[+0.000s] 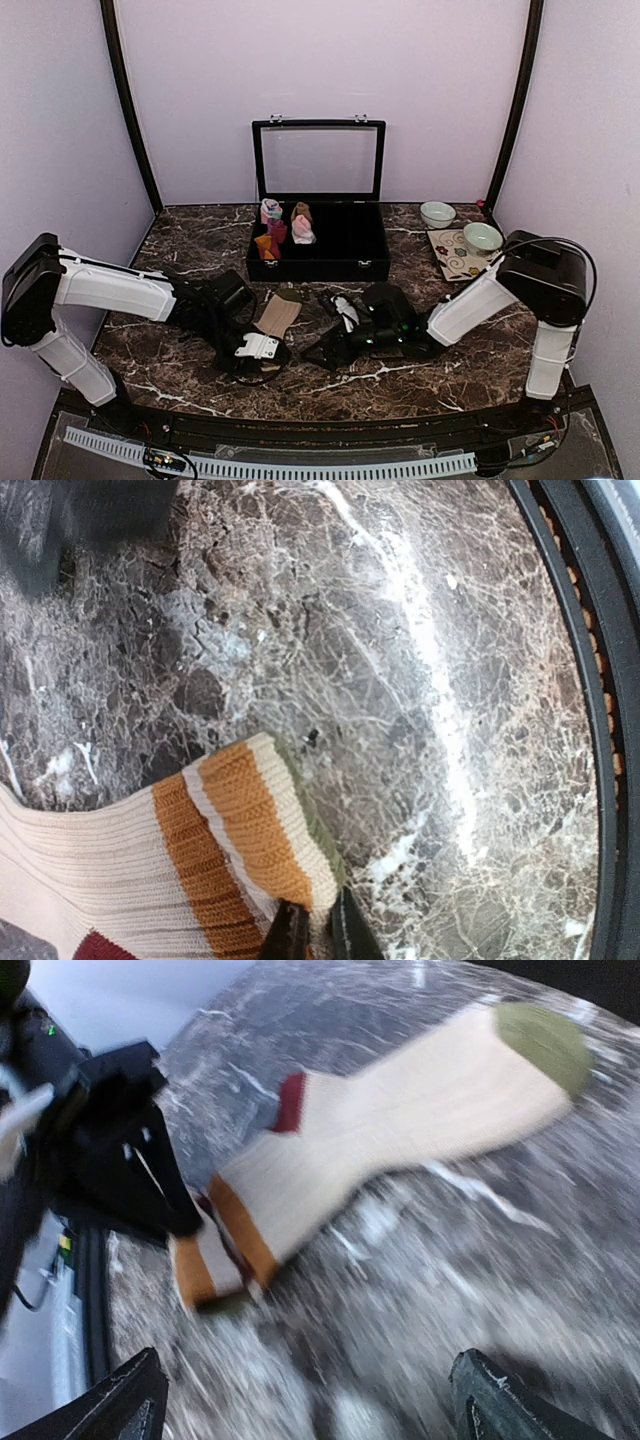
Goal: Roll the socks
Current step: Roll the sock at the center of the board.
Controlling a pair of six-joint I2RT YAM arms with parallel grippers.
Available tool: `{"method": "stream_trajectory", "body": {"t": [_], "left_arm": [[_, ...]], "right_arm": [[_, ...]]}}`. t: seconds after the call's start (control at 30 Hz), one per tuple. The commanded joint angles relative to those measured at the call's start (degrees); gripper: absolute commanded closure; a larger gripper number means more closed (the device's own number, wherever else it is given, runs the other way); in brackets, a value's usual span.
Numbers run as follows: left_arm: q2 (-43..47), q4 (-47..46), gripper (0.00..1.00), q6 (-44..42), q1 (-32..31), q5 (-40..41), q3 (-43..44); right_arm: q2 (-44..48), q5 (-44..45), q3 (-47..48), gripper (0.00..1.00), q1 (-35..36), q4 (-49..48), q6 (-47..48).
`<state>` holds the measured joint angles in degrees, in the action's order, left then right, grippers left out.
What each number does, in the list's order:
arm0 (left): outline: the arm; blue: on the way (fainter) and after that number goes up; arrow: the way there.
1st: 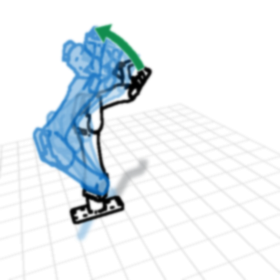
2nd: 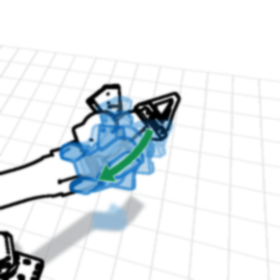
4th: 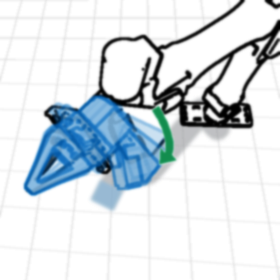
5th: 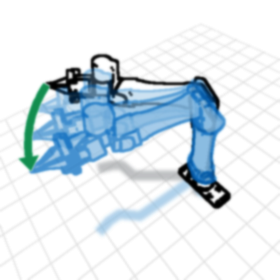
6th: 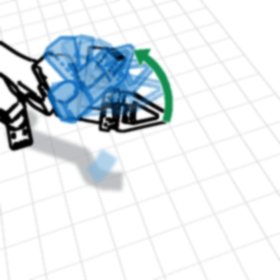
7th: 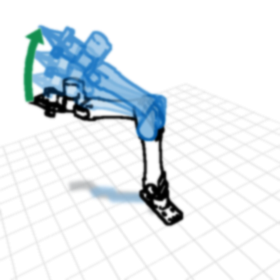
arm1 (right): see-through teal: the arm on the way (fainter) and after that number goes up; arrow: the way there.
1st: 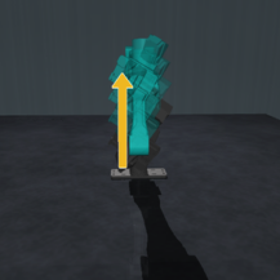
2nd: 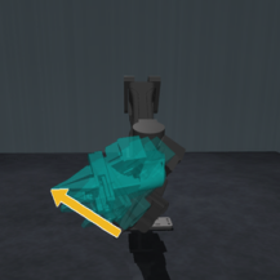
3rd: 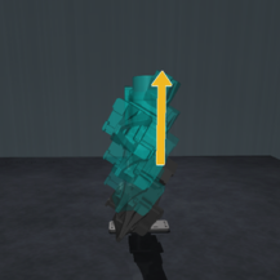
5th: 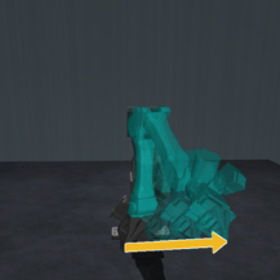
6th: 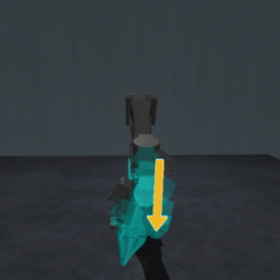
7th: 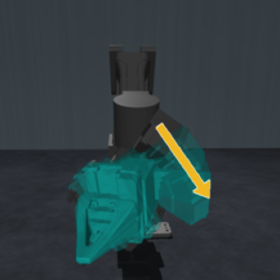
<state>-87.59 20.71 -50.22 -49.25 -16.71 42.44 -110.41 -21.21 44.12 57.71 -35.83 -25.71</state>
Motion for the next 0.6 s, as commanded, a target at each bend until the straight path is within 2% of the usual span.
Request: {"method": "stream_trajectory", "body": {"t": [0.0, 0.03, 0.1, 0.17, 0.2, 0.3, 0.47, 0.57], "left_arm": [[-7.02, 11.59, 1.00, 1.43, 2.46, -3.40, 0.88], [-8.16, 12.85, 1.00, 1.57, 3.28, -4.46, 1.88], [-10.57, 15.27, 1.00, 1.61, 4.90, -7.46, 3.69], [-13.20, 17.25, 1.00, 1.39, 5.81, -9.16, 5.41], [-14.30, 18.07, 1.00, 1.26, 6.26, -9.57, 6.19], [-16.80, 19.74, 1.00, 1.18, 7.43, -11.00, 8.17], [-22.71, 26.87, 1.00, -1.81, 9.78, -16.23, 13.38], [-26.28, 30.59, 1.00, -3.77, 9.96, -18.93, 16.44]], "right_arm": [[10.08, 23.49, -14.86, 0.01, 3.97, 1.43, 4.50], [13.71, 30.40, -16.85, 0.01, 5.90, 0.49, 5.77], [16.58, 38.72, -17.92, 0.01, 6.68, -0.28, 4.59], [15.95, 44.02, -16.16, 0.01, 6.41, 3.35, -3.09], [16.00, 41.24, -16.99, 0.01, 6.15, 1.46, -4.22], [15.51, 29.86, -20.40, 0.01, 4.92, -12.69, -1.25], [11.47, 19.73, -16.98, 0.01, 8.61, -12.36, 12.67], [10.92, 12.47, -18.75, 0.05, 9.08, -17.67, 16.20]]}}
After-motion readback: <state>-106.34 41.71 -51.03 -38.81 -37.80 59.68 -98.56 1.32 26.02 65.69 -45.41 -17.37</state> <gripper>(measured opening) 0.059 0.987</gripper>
